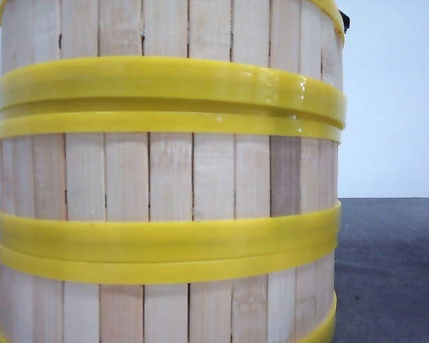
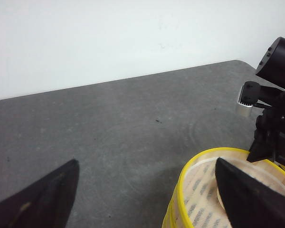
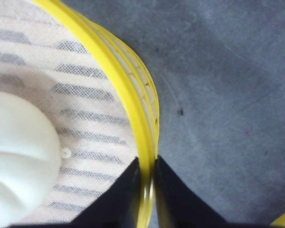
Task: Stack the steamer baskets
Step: 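Open the right gripper and pull it away from the stack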
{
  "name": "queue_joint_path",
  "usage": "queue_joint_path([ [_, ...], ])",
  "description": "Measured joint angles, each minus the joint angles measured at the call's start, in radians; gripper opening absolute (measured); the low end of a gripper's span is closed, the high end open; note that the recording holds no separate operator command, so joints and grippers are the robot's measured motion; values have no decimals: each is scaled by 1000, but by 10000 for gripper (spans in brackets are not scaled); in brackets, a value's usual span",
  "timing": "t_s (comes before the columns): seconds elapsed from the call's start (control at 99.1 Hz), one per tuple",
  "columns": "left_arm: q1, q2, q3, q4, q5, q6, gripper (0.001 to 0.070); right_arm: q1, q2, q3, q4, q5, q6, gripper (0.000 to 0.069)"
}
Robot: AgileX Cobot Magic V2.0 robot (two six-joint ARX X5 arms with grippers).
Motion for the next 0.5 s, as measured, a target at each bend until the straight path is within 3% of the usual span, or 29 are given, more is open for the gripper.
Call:
queue_joint_path([
  [0.131, 0, 0, 0, 13, 0, 0, 545, 0, 0, 0, 0, -1, 0, 37],
  [0.303, 0, 0, 0, 13, 0, 0, 545, 0, 0, 0, 0, -4, 0, 134],
  [0.504, 0, 0, 0, 13, 0, 0, 545, 0, 0, 0, 0, -3, 0, 189],
])
